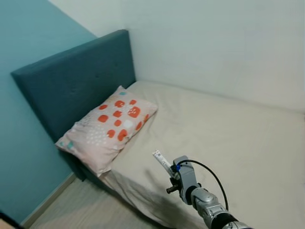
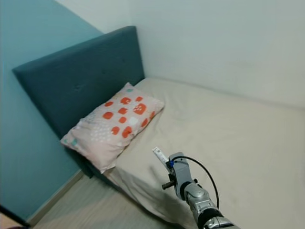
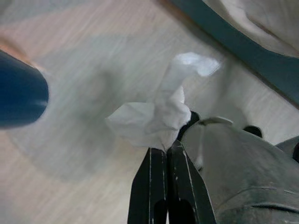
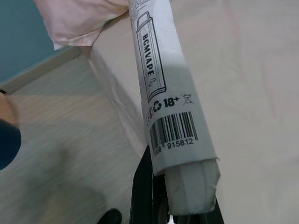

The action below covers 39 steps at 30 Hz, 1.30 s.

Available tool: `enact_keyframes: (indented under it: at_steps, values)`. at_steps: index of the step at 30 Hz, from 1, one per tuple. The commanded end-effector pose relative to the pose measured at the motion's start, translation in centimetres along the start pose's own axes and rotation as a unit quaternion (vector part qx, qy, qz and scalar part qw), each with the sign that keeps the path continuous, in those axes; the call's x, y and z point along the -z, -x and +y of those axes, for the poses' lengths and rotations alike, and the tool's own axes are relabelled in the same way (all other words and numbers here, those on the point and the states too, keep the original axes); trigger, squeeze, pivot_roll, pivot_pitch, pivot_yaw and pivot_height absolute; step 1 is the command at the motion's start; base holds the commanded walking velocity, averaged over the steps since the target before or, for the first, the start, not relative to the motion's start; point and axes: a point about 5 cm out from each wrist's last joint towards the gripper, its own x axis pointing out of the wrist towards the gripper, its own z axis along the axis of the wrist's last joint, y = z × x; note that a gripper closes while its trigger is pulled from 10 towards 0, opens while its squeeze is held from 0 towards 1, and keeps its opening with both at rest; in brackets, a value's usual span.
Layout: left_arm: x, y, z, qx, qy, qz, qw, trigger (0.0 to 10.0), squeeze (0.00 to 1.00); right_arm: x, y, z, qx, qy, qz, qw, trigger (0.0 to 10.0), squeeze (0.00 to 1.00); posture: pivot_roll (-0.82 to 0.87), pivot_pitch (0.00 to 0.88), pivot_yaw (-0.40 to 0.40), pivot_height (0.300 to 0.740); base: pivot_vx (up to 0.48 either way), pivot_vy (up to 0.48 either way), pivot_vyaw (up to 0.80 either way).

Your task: Clean up the room

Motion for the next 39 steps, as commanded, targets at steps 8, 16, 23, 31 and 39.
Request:
enact_keyframes:
  at_steps: [8, 16, 23, 31, 39]
  values:
    - [6.7, 2.6, -1.7, 0.039, -0.060, 0.152, 0.986, 10.0, 0.00, 0.3, 0.0, 0.4, -0.009, -0.013, 0.005, 1.000, 10.0, 0.00, -0.05, 0.042, 0.004, 0.740, 0.000, 0.000, 0.68]
    - [6.5, 2.4, -1.7, 0.040, -0.063, 0.149, 0.986, 10.0, 0.00, 0.3, 0.0, 0.3, -0.008, -0.013, 0.005, 1.000, 10.0, 0.00, -0.07, 0.042, 0.000, 0.740, 0.000, 0.000, 0.68]
    - [6.2, 2.3, -1.8, 0.040, -0.062, 0.140, 0.987, 10.0, 0.00, 0.3, 0.0, 0.2, -0.007, -0.013, 0.006, 1.000, 10.0, 0.00, -0.08, 0.034, -0.003, 0.740, 0.000, 0.000, 0.68]
    - [4.6, 1.5, -1.9, 0.037, -0.035, 0.109, 0.993, 10.0, 0.00, 0.3, 0.1, -0.1, -0.005, -0.010, 0.008, 1.000, 10.0, 0.00, -0.09, 0.035, -0.007, 0.740, 0.000, 0.000, 0.68]
    - [2.4, 0.6, -0.5, -0.015, 0.017, 0.064, 0.998, 10.0, 0.00, 0.2, 0.1, -0.1, -0.010, -0.007, 0.006, 1.000, 10.0, 0.00, -0.09, 0.040, -0.010, 0.740, 0.000, 0.000, 0.68]
